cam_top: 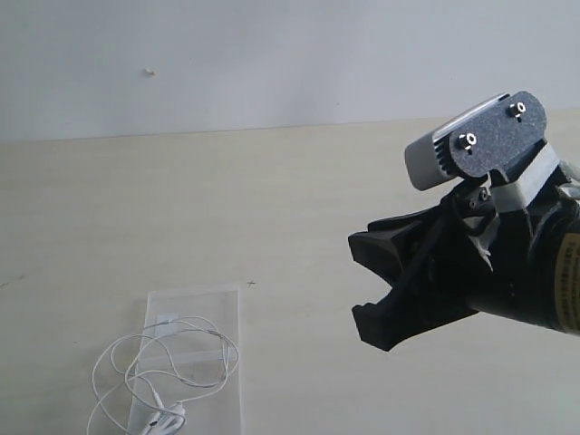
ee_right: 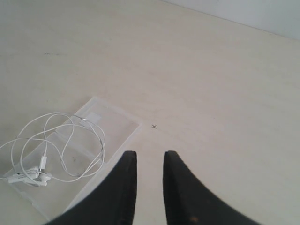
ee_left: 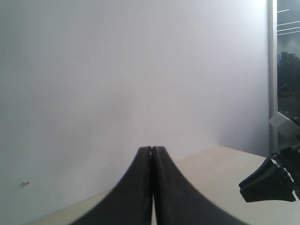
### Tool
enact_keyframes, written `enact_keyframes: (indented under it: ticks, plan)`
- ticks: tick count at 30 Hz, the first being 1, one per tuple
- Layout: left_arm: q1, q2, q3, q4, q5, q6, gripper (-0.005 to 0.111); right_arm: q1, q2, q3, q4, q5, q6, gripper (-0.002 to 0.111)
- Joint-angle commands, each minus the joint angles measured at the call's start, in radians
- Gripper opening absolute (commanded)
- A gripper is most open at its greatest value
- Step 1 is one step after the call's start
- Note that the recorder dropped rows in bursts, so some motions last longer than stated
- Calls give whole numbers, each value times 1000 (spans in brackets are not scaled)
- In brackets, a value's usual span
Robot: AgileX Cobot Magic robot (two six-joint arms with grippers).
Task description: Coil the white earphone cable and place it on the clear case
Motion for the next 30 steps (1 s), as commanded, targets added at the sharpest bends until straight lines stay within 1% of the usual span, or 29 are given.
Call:
enact_keyframes:
  ticks: [1,4,8,11,16,30]
  plan:
    - [-8,-5,55,11,-38,-29,0,-6,-3,5,-2,-5,-3,21]
    - [-8,-5,106,11,-83,-46,0,-6,-3,5,0,-7,-3,21]
    - [-8,-5,179,9,-193,-49,0,-6,-3,5,0,-9,-3,21]
    - [-6,-5,216,9,-240,-49,0,-6,-3,5,0,-13,-3,21]
    - [-6,-5,254,9,-253,-49,0,-6,-3,5,0,-20,-3,21]
    - [-5,-5,381,12,-361,-51,0,-6,-3,5,-2,-19,-3,21]
